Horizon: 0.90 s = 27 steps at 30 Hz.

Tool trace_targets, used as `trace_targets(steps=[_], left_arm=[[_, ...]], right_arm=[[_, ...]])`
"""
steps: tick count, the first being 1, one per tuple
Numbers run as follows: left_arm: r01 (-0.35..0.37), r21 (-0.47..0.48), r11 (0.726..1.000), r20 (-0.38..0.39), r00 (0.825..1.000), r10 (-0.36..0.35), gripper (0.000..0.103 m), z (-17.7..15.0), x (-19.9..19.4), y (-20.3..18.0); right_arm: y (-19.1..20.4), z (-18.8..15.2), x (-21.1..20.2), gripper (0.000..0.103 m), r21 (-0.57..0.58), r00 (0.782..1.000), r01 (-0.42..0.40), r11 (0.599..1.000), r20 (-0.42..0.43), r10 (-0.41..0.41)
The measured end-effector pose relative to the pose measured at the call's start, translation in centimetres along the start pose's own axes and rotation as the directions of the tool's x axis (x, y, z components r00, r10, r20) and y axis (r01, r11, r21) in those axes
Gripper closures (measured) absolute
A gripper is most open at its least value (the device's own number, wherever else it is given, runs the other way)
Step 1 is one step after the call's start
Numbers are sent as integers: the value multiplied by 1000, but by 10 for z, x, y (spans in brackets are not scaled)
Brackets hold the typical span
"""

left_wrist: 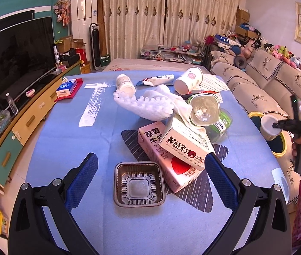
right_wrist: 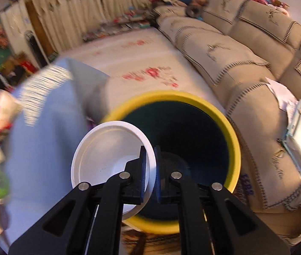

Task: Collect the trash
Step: 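Carry the white bowl with the right gripper into the yellow-rimmed bin, then release the bowl into the bin while the left gripper grasps the brown tray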

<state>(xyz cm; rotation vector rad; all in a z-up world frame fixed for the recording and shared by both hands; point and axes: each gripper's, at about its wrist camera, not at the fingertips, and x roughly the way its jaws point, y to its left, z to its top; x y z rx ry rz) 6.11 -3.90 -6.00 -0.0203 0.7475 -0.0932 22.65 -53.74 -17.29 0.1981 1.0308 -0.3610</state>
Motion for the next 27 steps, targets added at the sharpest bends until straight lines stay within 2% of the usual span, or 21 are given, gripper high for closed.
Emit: trace_targets(steps=[4,10,15,21,25,27], left_arm=[[-5,0,1000,-18,1000,5,4,2,10,-4],[-5,25,1000,-58,998,6,4,1,29,-13],[2,37,999,-86,996,2,4,-2,39,-14],[53,25,998,-121,991,-49,5,-11,50,-6],[59,25,998,-172,984,-54,16,-18,64,0],[97,9,995,-177,980,-94,18,-19,67,3]], right_arm=[[1,-1,60,96,-68,989,72,995,-125,-80],[4,-8,92,93,-84,978,83,993,-186,-97],[5,-9,87,93,-85,980,90,992,-171,-103],[5,-5,61,89,-65,991,48,997,-124,-55],[4,-8,40,86,-59,996,14,998,-88,-19],[2,-8,33,86,-55,997,3,998,-75,-7]])
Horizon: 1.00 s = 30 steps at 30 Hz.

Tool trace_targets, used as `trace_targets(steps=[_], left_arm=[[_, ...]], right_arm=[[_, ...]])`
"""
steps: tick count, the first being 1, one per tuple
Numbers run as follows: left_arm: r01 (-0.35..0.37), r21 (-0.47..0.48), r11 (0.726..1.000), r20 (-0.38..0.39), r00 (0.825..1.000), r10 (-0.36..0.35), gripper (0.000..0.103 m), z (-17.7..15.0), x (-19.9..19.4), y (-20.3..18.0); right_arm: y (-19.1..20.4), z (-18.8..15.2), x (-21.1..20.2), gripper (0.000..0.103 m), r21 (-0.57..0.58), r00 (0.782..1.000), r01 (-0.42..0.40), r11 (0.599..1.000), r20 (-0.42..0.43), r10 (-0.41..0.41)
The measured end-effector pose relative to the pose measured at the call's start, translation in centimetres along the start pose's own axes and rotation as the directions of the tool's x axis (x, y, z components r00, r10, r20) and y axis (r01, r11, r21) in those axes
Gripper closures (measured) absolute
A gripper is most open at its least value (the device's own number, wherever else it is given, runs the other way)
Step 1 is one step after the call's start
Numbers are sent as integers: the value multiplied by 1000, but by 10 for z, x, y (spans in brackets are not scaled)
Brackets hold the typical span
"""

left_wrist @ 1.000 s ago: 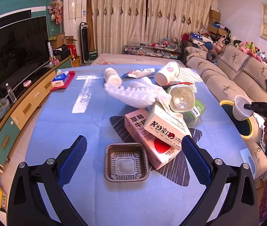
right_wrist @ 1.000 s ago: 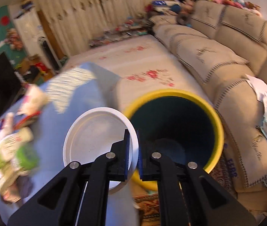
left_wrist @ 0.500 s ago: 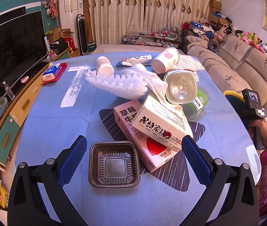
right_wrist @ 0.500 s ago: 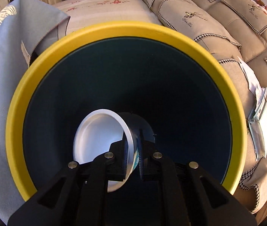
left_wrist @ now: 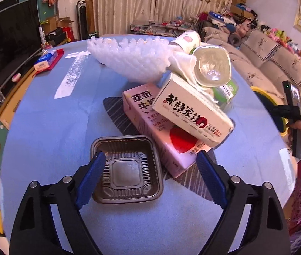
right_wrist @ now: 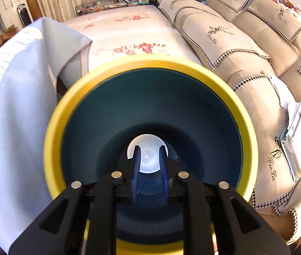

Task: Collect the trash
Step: 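Release the bowl into the bin while the left gripper grasps the brown tray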

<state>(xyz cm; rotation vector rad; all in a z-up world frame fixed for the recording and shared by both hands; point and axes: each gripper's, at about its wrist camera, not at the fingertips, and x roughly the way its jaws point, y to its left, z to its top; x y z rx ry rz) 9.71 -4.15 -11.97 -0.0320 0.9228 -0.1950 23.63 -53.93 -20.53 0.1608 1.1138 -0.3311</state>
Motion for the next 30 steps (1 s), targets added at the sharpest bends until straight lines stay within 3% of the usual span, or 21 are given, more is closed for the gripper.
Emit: trace_targets(steps=[4,15,20,25,30], left_arm=[[34,47,998,-21,999,-33,34,-4,2,-3],[7,162,987,-94,996,9,65,-23,8,-12],[-26,156,987,-84,996,39,87,-25,3,-8],[-68,157,985,-41,996,75,94,-25,-16,-1],[-79,172,982,23,997,76,94,-23,-53,-9]], right_arm=[[-4,-5,-15,86,10,999,-28,1000,25,28],[-2,-19,-35,86,10,995,-78,997,56,78],[-2,-26,-37,86,18,993,-104,994,51,103],[-2,-35,-40,86,27,990,-131,991,55,130],[-10,-44,-47,86,40,989,-130,991,70,127]])
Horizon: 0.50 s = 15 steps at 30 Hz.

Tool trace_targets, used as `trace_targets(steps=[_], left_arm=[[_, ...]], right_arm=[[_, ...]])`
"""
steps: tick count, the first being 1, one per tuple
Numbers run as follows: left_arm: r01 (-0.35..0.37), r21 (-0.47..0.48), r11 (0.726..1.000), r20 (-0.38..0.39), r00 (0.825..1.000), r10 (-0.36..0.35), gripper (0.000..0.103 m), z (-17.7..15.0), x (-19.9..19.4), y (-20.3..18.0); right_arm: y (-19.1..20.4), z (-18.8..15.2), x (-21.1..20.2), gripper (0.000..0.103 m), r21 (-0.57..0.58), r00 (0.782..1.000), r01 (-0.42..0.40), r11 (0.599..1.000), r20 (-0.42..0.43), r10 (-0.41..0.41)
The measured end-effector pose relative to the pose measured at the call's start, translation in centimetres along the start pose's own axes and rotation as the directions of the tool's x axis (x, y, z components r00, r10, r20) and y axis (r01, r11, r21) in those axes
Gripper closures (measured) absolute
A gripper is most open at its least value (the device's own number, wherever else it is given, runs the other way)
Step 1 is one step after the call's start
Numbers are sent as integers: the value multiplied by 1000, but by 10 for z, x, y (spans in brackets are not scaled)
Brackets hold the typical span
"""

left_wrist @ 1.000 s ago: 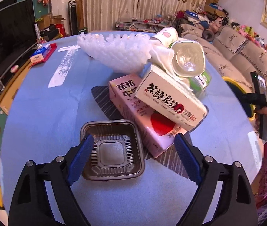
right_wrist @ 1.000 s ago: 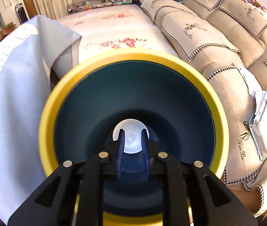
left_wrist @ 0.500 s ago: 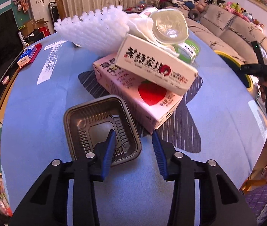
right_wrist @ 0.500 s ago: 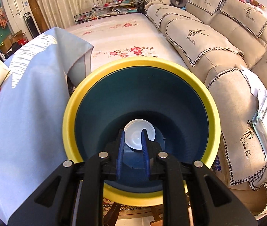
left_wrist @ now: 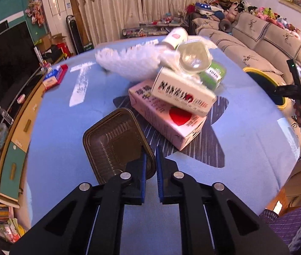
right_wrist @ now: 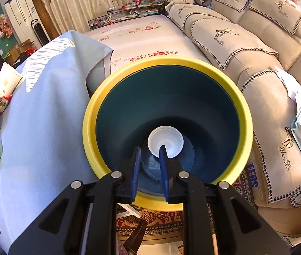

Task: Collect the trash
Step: 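Release the bowl into the bin while the left gripper grasps the brown tray, then carry the brown tray with the left gripper and drop it into the bin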

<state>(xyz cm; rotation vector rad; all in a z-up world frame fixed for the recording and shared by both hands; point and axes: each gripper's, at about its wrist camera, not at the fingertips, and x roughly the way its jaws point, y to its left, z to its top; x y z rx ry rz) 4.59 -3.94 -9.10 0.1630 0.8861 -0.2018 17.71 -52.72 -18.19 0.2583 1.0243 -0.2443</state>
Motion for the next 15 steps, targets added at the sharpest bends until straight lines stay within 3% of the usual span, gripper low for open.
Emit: trace_targets(steps=[4,7,12,15], left_arm=[[3,30,1000,62,998,-5,94,10,-34,-10],[73,43,996,96,992,-77,94,18,-57,-21],[159,141,977,191,964,-185,94,47,-86,-61],[217,213,953,194,946,-259,94,67,-82,-96]], right_arm=[[-9,-2,-8,86,19,1000,2,1000,20,-2],[-16,-6,-15,86,29,999,15,999,43,-16],[-28,-13,-34,86,40,995,26,999,93,-30],[-37,-18,-46,86,55,992,23,998,123,-30]])
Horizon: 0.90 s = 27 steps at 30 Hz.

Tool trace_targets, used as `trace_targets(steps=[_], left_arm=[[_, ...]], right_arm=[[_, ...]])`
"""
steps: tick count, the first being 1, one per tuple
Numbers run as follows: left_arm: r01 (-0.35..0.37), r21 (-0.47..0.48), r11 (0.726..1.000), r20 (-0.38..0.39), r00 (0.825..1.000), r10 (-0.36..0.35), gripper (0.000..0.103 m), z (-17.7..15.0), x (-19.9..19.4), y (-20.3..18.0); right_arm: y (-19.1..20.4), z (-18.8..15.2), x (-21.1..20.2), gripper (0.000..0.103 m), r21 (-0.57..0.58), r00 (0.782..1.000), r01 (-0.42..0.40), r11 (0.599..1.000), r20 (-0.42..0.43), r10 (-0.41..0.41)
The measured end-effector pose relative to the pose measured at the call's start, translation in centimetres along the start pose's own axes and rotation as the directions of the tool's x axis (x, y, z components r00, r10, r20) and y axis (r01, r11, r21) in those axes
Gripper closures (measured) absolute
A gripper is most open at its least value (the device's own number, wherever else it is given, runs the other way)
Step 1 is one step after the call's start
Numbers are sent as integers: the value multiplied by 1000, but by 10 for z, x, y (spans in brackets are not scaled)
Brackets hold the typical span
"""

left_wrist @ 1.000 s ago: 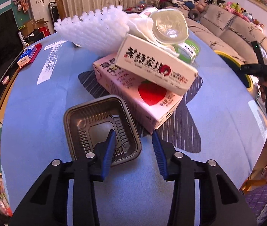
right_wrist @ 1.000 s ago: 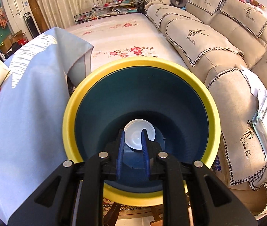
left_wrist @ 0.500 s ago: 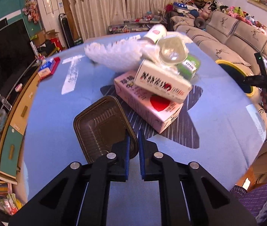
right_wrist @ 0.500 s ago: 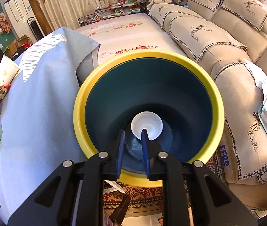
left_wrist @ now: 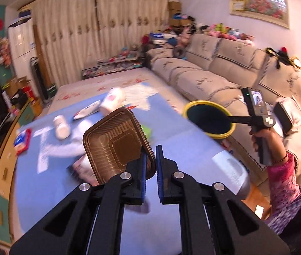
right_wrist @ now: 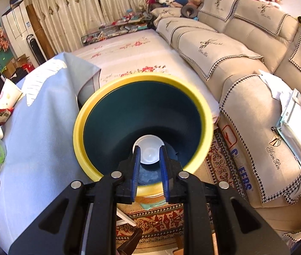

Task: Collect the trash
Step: 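Carry the brown tray with the left gripper and drop it into the bin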

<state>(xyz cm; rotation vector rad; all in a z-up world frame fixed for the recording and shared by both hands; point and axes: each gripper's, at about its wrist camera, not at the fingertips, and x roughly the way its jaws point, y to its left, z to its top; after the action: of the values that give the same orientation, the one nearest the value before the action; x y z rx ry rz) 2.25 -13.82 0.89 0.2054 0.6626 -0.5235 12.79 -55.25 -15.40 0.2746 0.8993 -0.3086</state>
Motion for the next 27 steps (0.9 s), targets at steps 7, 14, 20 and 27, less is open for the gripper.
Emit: trace_targets(steps=[7,14,20,27], left_arm=[[135,122,983,-38,991,-131,94,48,72,-59],[253,191,948,-120,965,-234,94,92,168,-122],[300,185,936,-208,943,-261,94,118,258,-164],[325,146,934,-317,910,-267,94,122,338,-194]], right_arm=[[-23,-9,-26,81,45,998,-2,999,58,0],[-48,-16,-45,79,84,996,8,996,92,-15],[-69,-22,-46,77,113,996,25,993,86,-35],[-87,-30,-35,77,145,997,47,988,53,-55]])
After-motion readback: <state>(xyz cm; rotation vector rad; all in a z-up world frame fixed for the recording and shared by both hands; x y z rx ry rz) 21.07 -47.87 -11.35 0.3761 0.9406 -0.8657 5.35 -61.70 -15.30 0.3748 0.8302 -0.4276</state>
